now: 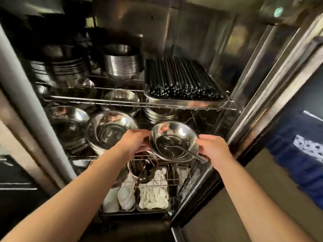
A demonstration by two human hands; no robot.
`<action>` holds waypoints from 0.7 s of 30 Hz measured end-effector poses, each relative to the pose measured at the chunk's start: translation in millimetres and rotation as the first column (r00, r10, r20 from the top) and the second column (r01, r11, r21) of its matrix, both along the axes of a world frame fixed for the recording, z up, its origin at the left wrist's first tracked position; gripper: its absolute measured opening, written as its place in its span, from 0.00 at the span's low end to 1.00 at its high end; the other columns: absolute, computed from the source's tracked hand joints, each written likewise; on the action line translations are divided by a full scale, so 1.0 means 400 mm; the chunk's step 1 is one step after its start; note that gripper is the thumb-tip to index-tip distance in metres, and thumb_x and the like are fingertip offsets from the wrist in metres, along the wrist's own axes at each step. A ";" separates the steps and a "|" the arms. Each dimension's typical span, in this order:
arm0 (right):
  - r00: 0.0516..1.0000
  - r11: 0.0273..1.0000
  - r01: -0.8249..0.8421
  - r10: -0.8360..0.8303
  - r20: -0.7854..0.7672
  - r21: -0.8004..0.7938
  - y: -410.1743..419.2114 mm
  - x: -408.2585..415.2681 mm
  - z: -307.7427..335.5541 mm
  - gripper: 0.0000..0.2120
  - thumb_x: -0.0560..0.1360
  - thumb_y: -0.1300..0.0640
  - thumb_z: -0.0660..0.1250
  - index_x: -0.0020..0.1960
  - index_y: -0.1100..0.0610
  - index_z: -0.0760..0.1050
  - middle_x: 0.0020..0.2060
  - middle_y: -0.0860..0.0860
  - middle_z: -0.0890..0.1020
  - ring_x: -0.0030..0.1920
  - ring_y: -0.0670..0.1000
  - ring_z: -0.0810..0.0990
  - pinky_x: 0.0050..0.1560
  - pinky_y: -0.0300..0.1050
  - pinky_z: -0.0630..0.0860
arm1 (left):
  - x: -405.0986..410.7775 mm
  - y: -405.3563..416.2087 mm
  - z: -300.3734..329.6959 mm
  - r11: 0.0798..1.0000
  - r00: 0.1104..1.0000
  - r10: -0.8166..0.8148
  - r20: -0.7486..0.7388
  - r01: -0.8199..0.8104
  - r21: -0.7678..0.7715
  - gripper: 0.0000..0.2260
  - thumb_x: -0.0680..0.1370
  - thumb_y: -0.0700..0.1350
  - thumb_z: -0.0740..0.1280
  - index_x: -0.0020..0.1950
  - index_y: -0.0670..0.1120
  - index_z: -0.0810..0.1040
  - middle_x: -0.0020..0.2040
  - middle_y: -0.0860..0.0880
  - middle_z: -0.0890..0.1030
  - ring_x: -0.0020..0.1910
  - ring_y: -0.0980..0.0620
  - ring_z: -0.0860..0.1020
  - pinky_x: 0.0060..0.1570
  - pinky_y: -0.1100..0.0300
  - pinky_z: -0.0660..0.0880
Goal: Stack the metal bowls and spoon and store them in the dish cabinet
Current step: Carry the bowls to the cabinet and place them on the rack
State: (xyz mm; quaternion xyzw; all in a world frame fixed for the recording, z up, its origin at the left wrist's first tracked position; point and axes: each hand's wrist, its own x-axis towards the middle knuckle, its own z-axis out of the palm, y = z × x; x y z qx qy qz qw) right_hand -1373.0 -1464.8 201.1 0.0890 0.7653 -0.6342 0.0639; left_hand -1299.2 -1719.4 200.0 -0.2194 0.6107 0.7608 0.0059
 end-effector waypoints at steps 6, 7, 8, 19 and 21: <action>0.999 0.971 -0.028 0.037 -0.035 0.238 -0.033 -0.079 -0.033 0.18 0.74 0.58 0.74 0.64 0.58 0.79 0.35 0.48 0.82 0.33 0.47 0.82 0.37 0.46 0.81 | -0.076 0.028 -0.041 0.996 0.999 -0.025 0.030 0.028 -0.087 0.12 0.80 0.44 0.67 0.59 0.37 0.80 0.52 0.38 0.85 0.51 0.41 0.85 0.52 0.53 0.82; 0.999 0.964 -0.034 0.044 -0.031 0.264 -0.036 -0.090 -0.036 0.15 0.74 0.58 0.74 0.60 0.59 0.80 0.37 0.50 0.83 0.31 0.46 0.80 0.34 0.44 0.80 | -0.084 0.036 -0.045 0.996 0.999 0.000 0.037 0.004 -0.090 0.10 0.80 0.44 0.68 0.56 0.38 0.81 0.51 0.38 0.85 0.49 0.41 0.85 0.54 0.51 0.82; 0.999 0.956 -0.039 0.048 -0.022 0.290 -0.038 -0.103 -0.040 0.10 0.74 0.59 0.74 0.54 0.59 0.79 0.39 0.51 0.83 0.29 0.45 0.78 0.32 0.42 0.79 | -0.093 0.045 -0.048 0.996 0.998 0.025 0.049 -0.021 -0.083 0.09 0.80 0.44 0.69 0.55 0.39 0.81 0.51 0.39 0.85 0.48 0.43 0.84 0.54 0.50 0.82; 0.998 0.892 -0.055 0.062 -0.001 0.449 -0.041 -0.216 -0.114 0.13 0.74 0.56 0.74 0.53 0.63 0.78 0.47 0.53 0.83 0.31 0.45 0.72 0.47 0.52 0.81 | -0.170 0.075 -0.121 0.996 0.995 -0.026 0.095 0.034 -0.088 0.06 0.78 0.45 0.70 0.53 0.45 0.82 0.48 0.46 0.87 0.47 0.50 0.86 0.46 0.60 0.80; 0.998 0.892 -0.064 0.067 0.009 0.448 -0.047 -0.227 -0.119 0.18 0.74 0.55 0.74 0.61 0.62 0.78 0.53 0.56 0.83 0.33 0.47 0.73 0.42 0.48 0.78 | -0.177 0.075 -0.126 0.995 0.995 0.014 0.099 -0.003 -0.102 0.05 0.79 0.39 0.68 0.47 0.50 0.80 0.46 0.48 0.86 0.47 0.49 0.85 0.43 0.61 0.78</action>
